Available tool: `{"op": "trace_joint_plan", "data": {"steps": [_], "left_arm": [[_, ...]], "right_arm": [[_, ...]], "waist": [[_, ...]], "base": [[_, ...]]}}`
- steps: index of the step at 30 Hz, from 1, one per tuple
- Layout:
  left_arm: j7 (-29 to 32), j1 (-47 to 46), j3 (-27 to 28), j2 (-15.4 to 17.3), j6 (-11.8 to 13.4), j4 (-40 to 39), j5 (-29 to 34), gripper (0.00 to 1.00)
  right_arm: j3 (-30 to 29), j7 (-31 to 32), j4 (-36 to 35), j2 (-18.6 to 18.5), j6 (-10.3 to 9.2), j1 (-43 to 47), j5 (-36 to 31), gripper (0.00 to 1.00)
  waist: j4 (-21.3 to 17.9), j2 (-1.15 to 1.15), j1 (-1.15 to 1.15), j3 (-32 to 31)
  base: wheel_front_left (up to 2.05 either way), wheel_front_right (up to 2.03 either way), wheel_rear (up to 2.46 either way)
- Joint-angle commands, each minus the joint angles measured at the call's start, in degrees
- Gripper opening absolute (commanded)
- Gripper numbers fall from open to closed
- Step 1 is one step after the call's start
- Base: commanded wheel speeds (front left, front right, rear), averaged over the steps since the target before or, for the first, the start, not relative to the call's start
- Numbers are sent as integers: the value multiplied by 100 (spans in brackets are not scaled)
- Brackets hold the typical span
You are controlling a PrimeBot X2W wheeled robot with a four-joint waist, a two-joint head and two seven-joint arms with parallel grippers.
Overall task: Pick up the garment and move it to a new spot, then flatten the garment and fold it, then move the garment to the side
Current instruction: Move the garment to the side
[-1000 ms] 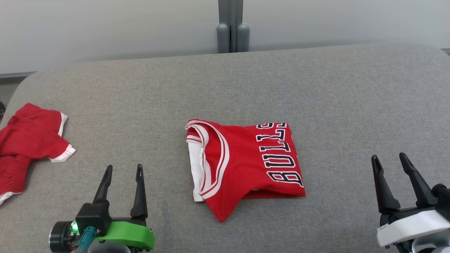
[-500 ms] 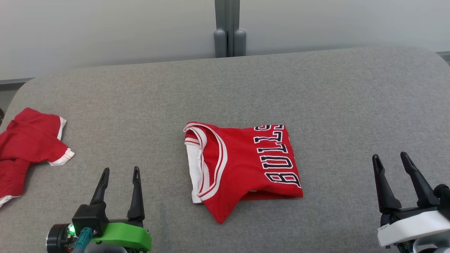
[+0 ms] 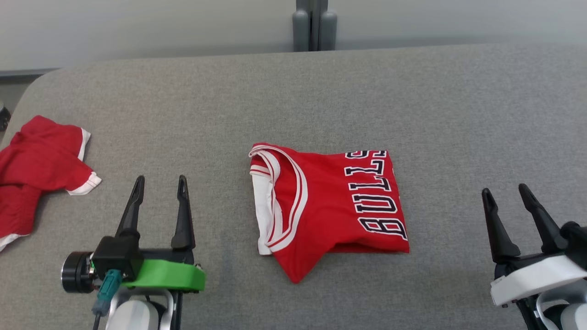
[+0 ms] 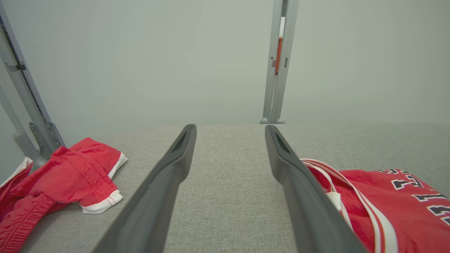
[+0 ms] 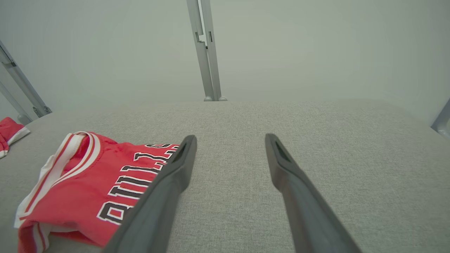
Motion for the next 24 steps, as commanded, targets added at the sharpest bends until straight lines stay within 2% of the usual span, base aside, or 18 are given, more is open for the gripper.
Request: {"op": "trace_joint_plan", "data": {"steps": [1, 7, 14, 15, 16, 18, 20, 24], "left_arm": [[-32, -198, -24, -16, -7, -60, 62, 100], [-49, -721, -157, -156, -57, -199, 152, 100], [-47, -908, -168, -271, -95, -268, 225, 100], [-47, -906, -159, -283, -102, -274, 230, 100], [-47, -902, -152, -289, -105, -276, 240, 100], [-47, -877, -121, -295, -97, -292, 275, 100], [-48, -843, -84, -301, -98, -319, 300, 100], [-46, -798, 21, -264, -113, -404, 385, 100]], "right_arm": [[86, 38, 110, -56, -5, -188, 77, 100], [731, 27, 1107, -211, -5, -1066, 328, 100], [1492, 91, 2322, -179, -4, -1685, 742, 100], [1599, 144, 2453, -193, -4, -1726, 823, 94], [1698, 212, 2559, -201, -3, -1730, 897, 47], [1897, 297, 2731, -202, -4, -1717, 1023, 0], [2091, 346, 2777, -231, -4, -1728, 1141, 0], [2322, 48, 2589, -414, -6, -1937, 1216, 0]], "waist": [[316, 0, 0, 478], [696, 0, 0, 1097], [860, 0, 0, 1246], [857, 0, 0, 1239], [849, 0, 0, 1234], [790, 0, 0, 1217], [682, 0, 0, 1211], [281, 0, 0, 1234]], "base": [[0, 0, 0], [0, 0, 0], [0, 0, 0], [0, 0, 0], [0, 0, 0], [0, 0, 0], [0, 0, 0], [0, 0, 0]]}}
